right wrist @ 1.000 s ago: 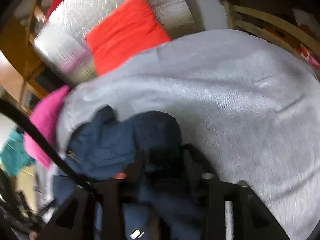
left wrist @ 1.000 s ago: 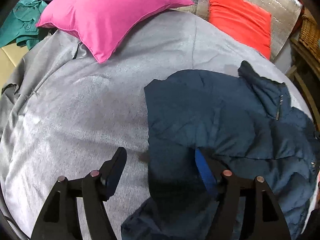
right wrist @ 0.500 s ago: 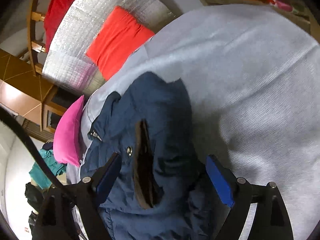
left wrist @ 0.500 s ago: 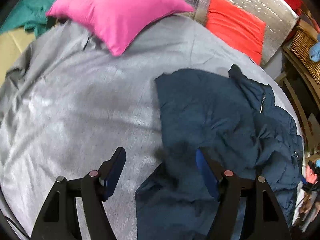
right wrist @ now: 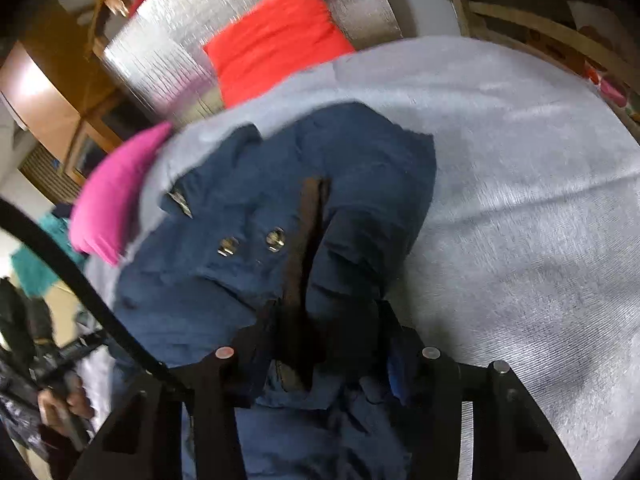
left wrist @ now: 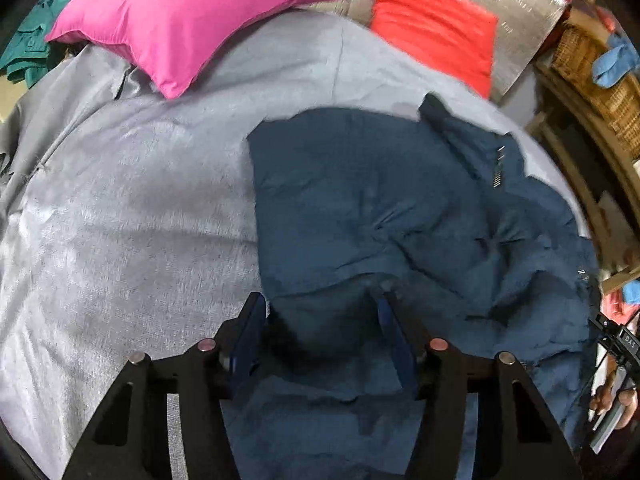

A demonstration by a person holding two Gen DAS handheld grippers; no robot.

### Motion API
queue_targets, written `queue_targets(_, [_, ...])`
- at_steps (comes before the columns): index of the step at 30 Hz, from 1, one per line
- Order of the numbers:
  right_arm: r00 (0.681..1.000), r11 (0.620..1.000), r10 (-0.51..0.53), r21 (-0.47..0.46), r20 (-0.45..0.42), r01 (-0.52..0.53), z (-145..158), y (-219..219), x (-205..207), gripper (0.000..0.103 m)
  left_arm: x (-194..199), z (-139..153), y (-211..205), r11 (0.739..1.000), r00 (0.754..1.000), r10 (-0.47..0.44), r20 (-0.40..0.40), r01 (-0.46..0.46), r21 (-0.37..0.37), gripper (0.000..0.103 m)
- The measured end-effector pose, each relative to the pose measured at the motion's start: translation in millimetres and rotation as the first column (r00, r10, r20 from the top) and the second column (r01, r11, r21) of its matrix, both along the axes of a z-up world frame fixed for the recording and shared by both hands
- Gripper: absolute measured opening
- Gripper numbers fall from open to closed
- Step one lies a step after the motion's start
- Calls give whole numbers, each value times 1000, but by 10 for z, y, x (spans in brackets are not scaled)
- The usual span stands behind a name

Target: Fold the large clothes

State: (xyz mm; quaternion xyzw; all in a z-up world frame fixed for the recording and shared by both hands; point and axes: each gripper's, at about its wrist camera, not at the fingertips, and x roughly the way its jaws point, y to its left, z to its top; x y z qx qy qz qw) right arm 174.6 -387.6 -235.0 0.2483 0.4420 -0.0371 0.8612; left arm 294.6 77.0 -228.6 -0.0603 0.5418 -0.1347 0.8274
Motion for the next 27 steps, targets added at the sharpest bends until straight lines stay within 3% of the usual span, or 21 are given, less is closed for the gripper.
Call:
queue_targets(8, [999,998,-37,51,-10,37,71,-187,-55,55,-46,26,-139,996,1000,7,10,-8,91,62])
queue_targets(12, [995,988,-98,120,1,98,141,-331,-215,75,-102,149,-101,993,999,25,48,-31,116,62])
queue_targets(14, [991,982,-131,138,4,129,134,-383,-220,79,-98,172,-38,992,997,38,59,-45,115,66])
queue_targets(19, [987,969,-158,187,-39,162,-75,-480,-126,79,-36,68,122,995,996,87,9,-87,47,69])
queue_targets(23, [994,960,-108,259,-26,111,-212,-436,4,80,-20,-78,161,996,996,74,-53,-77,-48,69])
queue_targets(26, [999,979,-41,198,-6,41,-172,-285,54,79,-20,-81,149,996,997,69,-46,-71,-56,69])
queue_targets(27, [1000,984,-9,180,3,9,-146,-208,72,69,-17,-81,147,996,997,70,-44,-72,-58,69])
